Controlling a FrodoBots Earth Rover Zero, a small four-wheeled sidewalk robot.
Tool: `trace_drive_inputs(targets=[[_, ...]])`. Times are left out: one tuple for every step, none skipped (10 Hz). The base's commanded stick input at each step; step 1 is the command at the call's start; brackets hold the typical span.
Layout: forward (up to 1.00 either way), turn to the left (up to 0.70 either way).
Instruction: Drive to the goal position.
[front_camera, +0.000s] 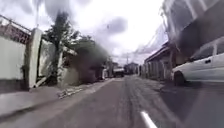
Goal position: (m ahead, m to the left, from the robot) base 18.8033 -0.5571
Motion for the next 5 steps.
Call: trace_drive_inputs(targets=[[0.85,-0.34],[0.85,-0.34],[0.85,-0.12],[0.85,0.0],[0.85,0.0]])
